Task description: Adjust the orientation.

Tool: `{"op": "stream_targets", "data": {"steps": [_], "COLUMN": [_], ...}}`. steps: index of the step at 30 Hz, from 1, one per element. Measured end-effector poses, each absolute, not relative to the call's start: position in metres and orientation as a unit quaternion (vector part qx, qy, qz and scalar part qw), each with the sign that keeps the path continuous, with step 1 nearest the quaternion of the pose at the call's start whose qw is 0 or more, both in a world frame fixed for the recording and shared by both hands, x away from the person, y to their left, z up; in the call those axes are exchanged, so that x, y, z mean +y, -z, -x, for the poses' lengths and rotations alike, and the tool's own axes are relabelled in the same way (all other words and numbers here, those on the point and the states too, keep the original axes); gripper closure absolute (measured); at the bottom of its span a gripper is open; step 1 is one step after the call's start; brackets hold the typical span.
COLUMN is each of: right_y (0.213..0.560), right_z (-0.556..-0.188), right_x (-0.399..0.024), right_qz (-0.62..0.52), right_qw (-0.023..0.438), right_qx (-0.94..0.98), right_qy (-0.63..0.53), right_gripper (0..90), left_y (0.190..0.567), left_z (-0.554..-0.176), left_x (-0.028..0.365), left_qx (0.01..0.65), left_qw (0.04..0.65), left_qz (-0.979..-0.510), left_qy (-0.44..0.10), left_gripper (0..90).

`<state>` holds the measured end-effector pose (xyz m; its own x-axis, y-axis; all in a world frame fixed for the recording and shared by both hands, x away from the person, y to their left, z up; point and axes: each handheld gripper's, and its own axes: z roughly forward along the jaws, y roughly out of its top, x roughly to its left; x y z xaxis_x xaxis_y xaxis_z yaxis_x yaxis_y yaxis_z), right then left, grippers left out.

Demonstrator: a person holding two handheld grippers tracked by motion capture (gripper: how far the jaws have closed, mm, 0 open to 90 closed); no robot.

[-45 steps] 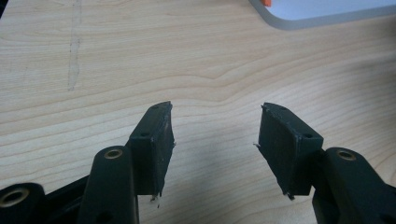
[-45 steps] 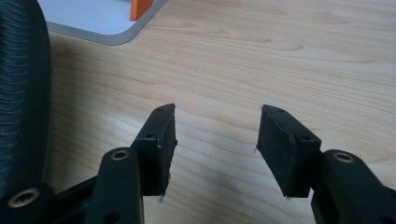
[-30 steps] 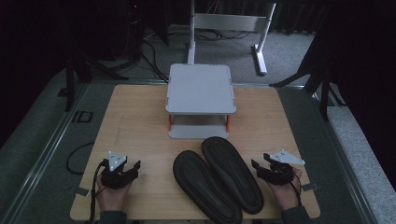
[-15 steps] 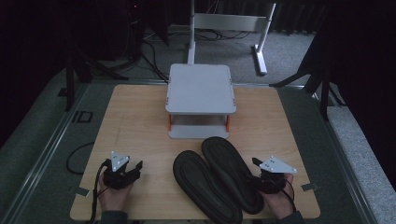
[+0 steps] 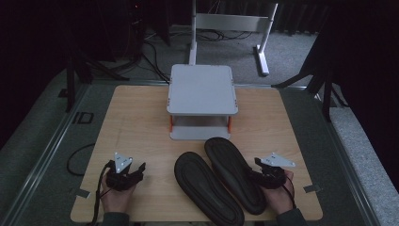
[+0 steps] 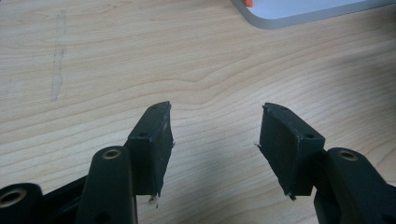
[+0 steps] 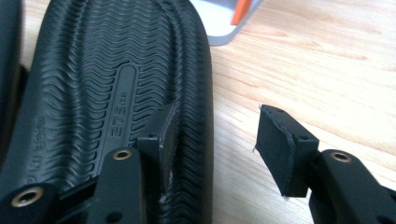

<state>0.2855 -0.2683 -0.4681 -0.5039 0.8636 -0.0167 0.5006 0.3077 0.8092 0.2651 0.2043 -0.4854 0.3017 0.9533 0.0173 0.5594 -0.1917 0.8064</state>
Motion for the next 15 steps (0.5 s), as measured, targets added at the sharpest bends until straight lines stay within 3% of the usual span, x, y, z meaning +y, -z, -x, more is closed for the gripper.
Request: {"op": "stream_targets", "data": {"steps": [4,15], "right_y": [0.473,0.470], "right_z": [-0.292,-0.291], "right_x": [-0.274,-0.283], "right_qz": [-0.470,-0.497], "right_qw": [0.243,0.250], "right_qx": [0.764,0.751], "right_qy": [-0.368,-0.355], "right_gripper": [53.8,47.1], "left_y": [0.485,0.487], "left_z": [-0.265,-0.266], "left_x": [0.204,0.203], "left_qx": [0.523,0.524], "left_qw": [0.359,0.356], "left_qz": [-0.723,-0.724], "left_qy": [-0.274,-0.272], "left_gripper": [44.1,44.1]}}
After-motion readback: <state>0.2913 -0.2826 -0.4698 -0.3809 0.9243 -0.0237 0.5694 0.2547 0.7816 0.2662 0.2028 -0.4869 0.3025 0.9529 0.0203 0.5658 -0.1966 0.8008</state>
